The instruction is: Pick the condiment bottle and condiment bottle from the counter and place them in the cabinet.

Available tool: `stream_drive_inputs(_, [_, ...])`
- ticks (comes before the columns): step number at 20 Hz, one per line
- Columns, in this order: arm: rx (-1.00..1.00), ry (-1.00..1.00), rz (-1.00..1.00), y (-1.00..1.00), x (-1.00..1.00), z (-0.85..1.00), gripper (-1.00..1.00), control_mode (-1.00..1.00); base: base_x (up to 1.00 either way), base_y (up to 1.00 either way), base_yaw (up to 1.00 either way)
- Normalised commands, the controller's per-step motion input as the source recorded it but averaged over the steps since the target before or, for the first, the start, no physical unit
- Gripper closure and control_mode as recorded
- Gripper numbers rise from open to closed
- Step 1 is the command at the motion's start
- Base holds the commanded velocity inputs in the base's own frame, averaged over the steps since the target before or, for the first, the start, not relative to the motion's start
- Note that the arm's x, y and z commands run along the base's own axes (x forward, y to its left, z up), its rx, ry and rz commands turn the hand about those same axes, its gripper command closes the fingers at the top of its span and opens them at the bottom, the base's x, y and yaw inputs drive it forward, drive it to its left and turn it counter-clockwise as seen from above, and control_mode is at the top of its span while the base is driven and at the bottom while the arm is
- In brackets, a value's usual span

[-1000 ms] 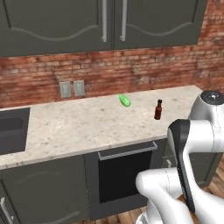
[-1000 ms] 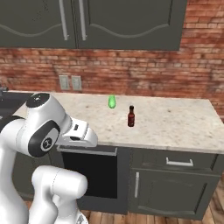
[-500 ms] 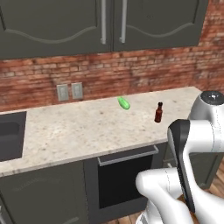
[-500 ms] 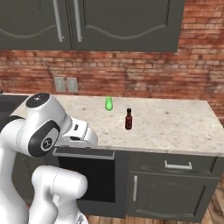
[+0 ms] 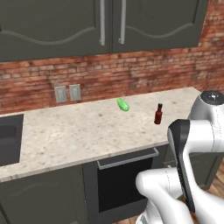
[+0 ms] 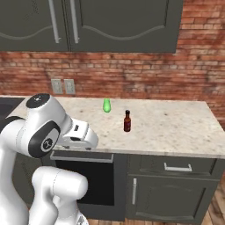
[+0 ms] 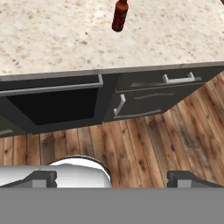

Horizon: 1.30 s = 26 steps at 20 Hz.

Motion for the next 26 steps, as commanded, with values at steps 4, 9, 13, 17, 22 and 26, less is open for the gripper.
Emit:
stream_drive_inputs(4, [0.0,0.0,0.0,0.0,0.0,0.0,-1.0,1.0,0.24,0.02,-0.03])
stream_drive_inputs(9, [0.0,0.0,0.0,0.0,0.01,-0.01,-1.0,-1.0,0.09,0.0,-0.01])
stream_drive_inputs(13, [0.0,0.0,0.0,0.0,0.0,0.0,-1.0,-1.0,0.0,0.0,0.0])
stream_drive_inputs(17, [0.0,0.0,0.0,0.0,0.2,0.0,-1.0,-1.0,0.0,0.0,0.0])
stream_drive_inputs(22, [0.0,0.0,0.0,0.0,0.4,0.0,-1.0,-1.0,0.0,0.0,0.0])
stream_drive_inputs(26, [0.0,0.0,0.0,0.0,0.56,-0.02,-1.0,-1.0,0.0,0.0,0.0])
